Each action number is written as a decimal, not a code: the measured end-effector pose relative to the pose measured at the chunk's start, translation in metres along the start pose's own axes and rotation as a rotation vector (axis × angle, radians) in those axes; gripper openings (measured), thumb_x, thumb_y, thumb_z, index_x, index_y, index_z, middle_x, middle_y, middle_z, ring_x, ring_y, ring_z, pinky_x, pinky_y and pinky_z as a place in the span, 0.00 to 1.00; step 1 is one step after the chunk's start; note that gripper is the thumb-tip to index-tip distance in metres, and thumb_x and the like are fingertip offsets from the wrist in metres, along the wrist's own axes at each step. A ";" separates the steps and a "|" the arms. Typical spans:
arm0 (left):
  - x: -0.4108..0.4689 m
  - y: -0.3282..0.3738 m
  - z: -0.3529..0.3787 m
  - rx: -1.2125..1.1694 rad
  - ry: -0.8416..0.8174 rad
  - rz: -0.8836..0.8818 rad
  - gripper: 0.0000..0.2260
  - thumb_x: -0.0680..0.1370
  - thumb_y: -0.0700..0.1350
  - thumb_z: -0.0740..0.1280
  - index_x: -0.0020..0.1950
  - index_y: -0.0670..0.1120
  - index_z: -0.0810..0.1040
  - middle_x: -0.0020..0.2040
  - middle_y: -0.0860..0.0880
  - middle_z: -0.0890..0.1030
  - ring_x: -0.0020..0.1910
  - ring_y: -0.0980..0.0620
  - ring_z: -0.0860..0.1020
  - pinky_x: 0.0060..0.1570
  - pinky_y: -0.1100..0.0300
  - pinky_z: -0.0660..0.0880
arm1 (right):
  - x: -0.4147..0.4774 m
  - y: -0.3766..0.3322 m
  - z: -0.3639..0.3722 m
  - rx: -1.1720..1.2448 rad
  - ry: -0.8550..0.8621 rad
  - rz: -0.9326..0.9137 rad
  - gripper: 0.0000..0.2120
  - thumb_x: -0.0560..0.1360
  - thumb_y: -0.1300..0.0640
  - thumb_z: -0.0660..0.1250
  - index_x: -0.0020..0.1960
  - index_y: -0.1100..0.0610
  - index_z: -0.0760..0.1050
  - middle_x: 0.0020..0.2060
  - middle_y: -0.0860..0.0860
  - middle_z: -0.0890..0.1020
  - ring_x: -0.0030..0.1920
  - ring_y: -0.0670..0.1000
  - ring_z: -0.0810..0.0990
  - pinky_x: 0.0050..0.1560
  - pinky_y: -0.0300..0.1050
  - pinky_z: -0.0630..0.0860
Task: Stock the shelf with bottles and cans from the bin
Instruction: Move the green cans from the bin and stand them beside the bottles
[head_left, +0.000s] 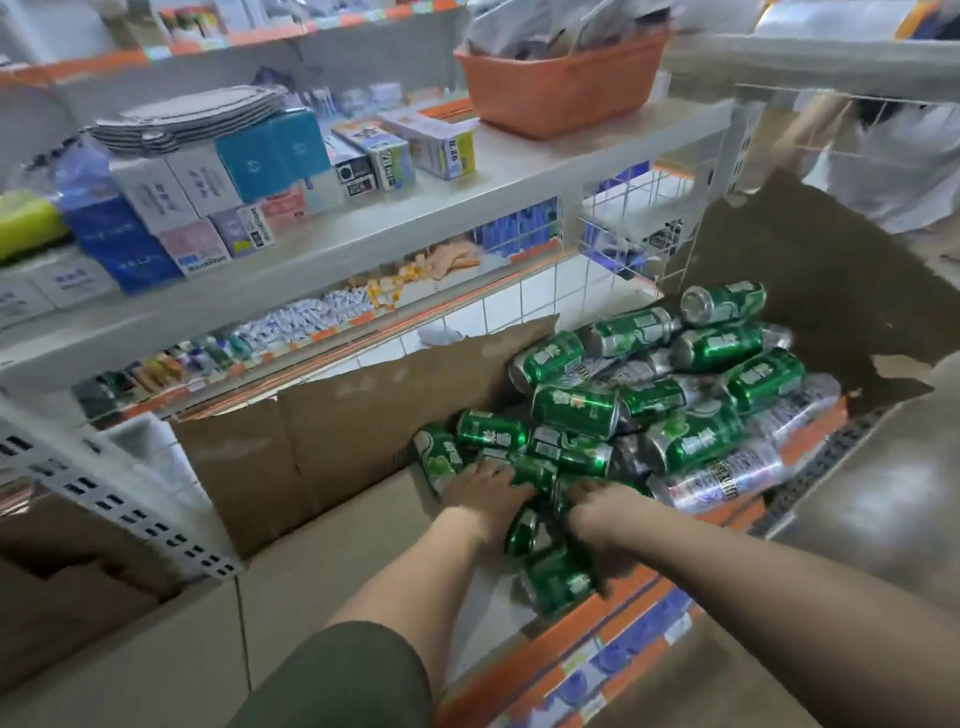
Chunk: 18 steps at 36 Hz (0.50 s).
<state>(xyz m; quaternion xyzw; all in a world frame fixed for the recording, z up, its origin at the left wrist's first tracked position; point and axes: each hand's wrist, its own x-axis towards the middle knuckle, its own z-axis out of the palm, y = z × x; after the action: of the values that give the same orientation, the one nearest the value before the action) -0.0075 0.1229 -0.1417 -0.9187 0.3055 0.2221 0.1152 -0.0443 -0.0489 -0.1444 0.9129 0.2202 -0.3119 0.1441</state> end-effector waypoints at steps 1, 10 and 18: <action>0.002 0.001 -0.002 0.008 -0.002 0.012 0.29 0.80 0.49 0.69 0.80 0.52 0.62 0.78 0.43 0.63 0.78 0.39 0.59 0.74 0.44 0.60 | -0.002 0.003 -0.005 0.001 -0.012 -0.028 0.35 0.65 0.38 0.77 0.65 0.56 0.76 0.63 0.57 0.75 0.65 0.60 0.71 0.64 0.55 0.74; -0.027 -0.016 -0.007 -0.421 0.033 -0.129 0.34 0.67 0.58 0.78 0.70 0.59 0.68 0.66 0.51 0.75 0.59 0.46 0.77 0.58 0.49 0.78 | -0.038 0.019 -0.056 0.355 -0.018 -0.178 0.33 0.65 0.48 0.81 0.65 0.51 0.70 0.57 0.49 0.78 0.50 0.50 0.75 0.43 0.37 0.72; -0.116 -0.065 -0.028 -0.801 0.335 -0.406 0.38 0.65 0.55 0.77 0.71 0.49 0.66 0.64 0.47 0.79 0.60 0.48 0.79 0.59 0.52 0.79 | -0.039 -0.009 -0.112 0.467 0.211 -0.225 0.30 0.58 0.41 0.80 0.53 0.50 0.72 0.49 0.48 0.79 0.47 0.51 0.79 0.49 0.53 0.81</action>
<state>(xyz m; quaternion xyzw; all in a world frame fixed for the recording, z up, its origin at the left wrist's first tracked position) -0.0414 0.2230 -0.0564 -0.9551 0.0248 0.1441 -0.2578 -0.0201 -0.0082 -0.0354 0.9187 0.2562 -0.2715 -0.1292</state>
